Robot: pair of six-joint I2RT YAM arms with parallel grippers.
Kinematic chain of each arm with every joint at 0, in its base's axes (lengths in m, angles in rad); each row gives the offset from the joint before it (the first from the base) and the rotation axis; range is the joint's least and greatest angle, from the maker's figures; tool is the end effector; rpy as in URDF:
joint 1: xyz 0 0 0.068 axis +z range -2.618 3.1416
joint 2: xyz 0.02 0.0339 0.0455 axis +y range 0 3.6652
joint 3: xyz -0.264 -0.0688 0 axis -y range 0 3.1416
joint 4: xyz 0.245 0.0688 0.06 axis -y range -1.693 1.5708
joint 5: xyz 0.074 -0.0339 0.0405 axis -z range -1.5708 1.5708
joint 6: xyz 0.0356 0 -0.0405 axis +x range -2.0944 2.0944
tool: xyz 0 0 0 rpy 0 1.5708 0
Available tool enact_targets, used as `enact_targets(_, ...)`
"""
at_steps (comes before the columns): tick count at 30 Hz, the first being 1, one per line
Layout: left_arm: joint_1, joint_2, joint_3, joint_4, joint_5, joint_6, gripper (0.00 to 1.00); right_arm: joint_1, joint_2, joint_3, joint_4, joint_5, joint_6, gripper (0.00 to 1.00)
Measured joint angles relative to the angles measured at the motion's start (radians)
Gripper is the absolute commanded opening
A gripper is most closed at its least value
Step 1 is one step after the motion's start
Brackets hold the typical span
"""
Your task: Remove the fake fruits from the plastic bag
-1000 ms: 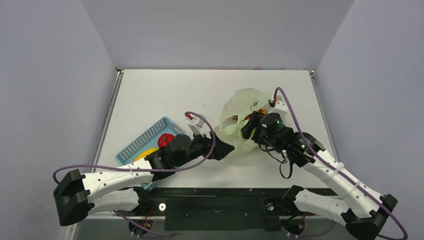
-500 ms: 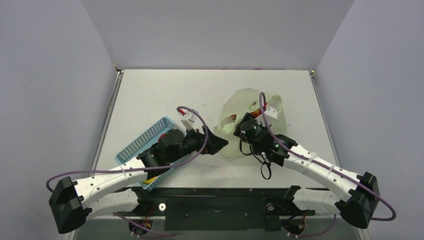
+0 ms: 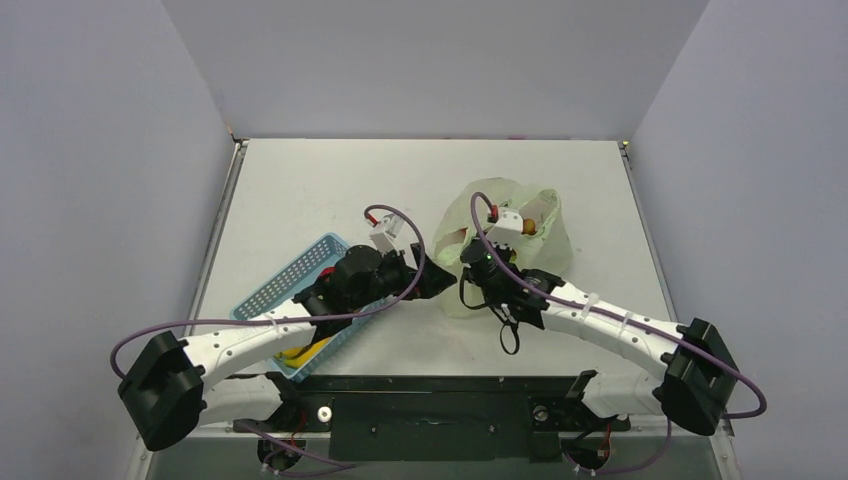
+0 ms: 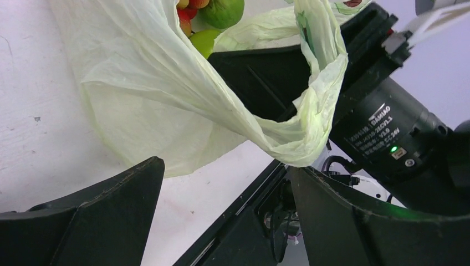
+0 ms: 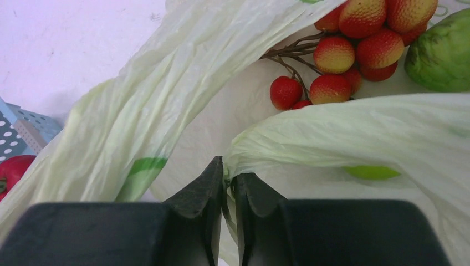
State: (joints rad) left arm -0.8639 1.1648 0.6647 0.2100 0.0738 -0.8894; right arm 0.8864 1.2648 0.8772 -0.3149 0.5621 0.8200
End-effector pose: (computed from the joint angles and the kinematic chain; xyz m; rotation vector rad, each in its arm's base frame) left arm 0.1697 -0.2028 0.2599 0.0305 2.0671 -1.2323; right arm 0.1850 0.1968 0.2609 0.2163 2.1584 0.3429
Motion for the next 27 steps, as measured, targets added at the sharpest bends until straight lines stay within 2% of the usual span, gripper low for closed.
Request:
enact_targets(4, 0.0, 0.044, 0.002, 0.041, 0.018, -0.01, 0.84, 0.013, -0.069, -0.088, 0.06, -0.019, -0.059, 0.0)
enact_targets(7, 0.005, 0.108, 0.028, 0.074, 0.037, -0.018, 0.79, 0.025, -0.171, -0.146, 0.052, -0.059, -0.081, 0.0)
enact_targets(12, 0.034, 0.295, 0.151, 0.126, 0.093, -0.026, 0.79, 0.065, -0.514, -0.236, -0.059, -0.126, -0.015, 0.0)
enact_targets(16, 0.059, 0.381, 0.228, 0.13, 0.113, -0.02, 0.78, 0.08, -0.76, -0.316, -0.229, -0.163, 0.142, 0.0)
enact_targets(21, 0.104, 0.447, 0.298, 0.126, 0.123, 0.005, 0.78, 0.108, -0.851, -0.404, -0.404, -0.214, 0.303, 0.0)
enact_targets(25, 0.126, 0.447, 0.298, 0.107, 0.126, 0.03, 0.78, 0.117, -0.834, -0.406, -0.56, -0.237, 0.406, 0.0)
enact_targets(26, 0.126, 0.447, 0.298, 0.102, 0.126, 0.037, 0.78, 0.117, -0.814, -0.397, -0.599, -0.239, 0.425, 0.01)
enact_targets(27, 0.126, 0.447, 0.298, 0.097, 0.129, 0.041, 0.78, 0.117, -0.79, -0.382, -0.636, -0.238, 0.436, 0.12)
